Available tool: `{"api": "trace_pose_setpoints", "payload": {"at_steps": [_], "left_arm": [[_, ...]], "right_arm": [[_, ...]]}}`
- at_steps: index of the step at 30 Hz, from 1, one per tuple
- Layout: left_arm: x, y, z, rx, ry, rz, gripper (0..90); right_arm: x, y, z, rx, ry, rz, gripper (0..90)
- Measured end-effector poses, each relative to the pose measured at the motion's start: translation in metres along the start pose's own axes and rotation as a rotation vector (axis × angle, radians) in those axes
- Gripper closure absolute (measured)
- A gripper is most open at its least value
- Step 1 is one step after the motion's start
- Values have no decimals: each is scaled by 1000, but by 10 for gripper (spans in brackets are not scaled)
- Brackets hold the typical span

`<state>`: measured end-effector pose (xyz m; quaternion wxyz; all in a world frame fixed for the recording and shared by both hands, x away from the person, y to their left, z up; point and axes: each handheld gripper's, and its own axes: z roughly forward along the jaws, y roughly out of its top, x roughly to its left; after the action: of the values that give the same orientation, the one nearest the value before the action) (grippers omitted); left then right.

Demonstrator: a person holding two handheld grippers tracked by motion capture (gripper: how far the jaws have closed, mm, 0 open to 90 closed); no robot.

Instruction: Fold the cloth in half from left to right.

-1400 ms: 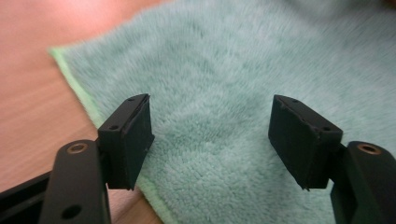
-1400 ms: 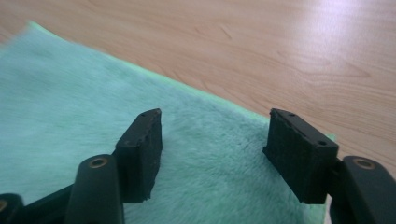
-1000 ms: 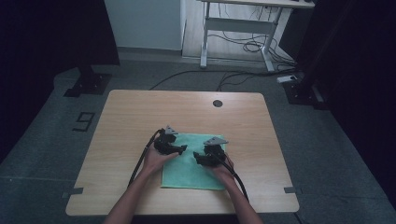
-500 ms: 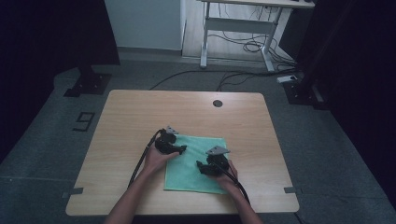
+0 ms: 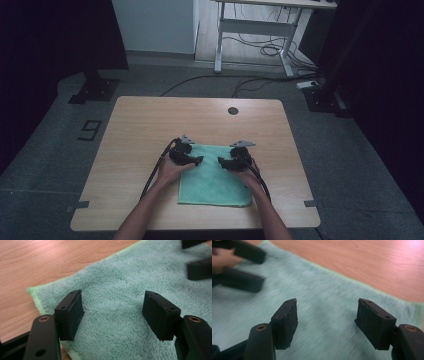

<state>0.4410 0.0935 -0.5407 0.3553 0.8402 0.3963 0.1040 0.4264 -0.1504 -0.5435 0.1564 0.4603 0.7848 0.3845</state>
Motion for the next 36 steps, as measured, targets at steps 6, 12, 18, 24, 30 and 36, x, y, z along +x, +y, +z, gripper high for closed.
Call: {"api": "trace_pose_setpoints", "payload": {"at_steps": [6, 12, 18, 24, 30, 36], "left_arm": [[0, 0, 0, 0, -4, 0, 325], [1, -1, -1, -2, -8, -4, 325], [0, -2, -1, -6, 2, -1, 325], [-1, -1, -1, -4, 6, -10, 324], [0, -1, -1, -1, 2, -11, 325], [0, -2, -2, 3, -4, -13, 326]], "right_arm": [[-17, 7, 11, 13, -55, 25, 340], [-24, 6, 10, 4, -106, 27, 339], [6, 1, -19, -49, -57, 15, 363], [43, -11, -28, -32, 13, -63, 362], [71, -37, -21, 15, 30, -124, 336], [78, -49, -32, 11, 43, -173, 311]]}}
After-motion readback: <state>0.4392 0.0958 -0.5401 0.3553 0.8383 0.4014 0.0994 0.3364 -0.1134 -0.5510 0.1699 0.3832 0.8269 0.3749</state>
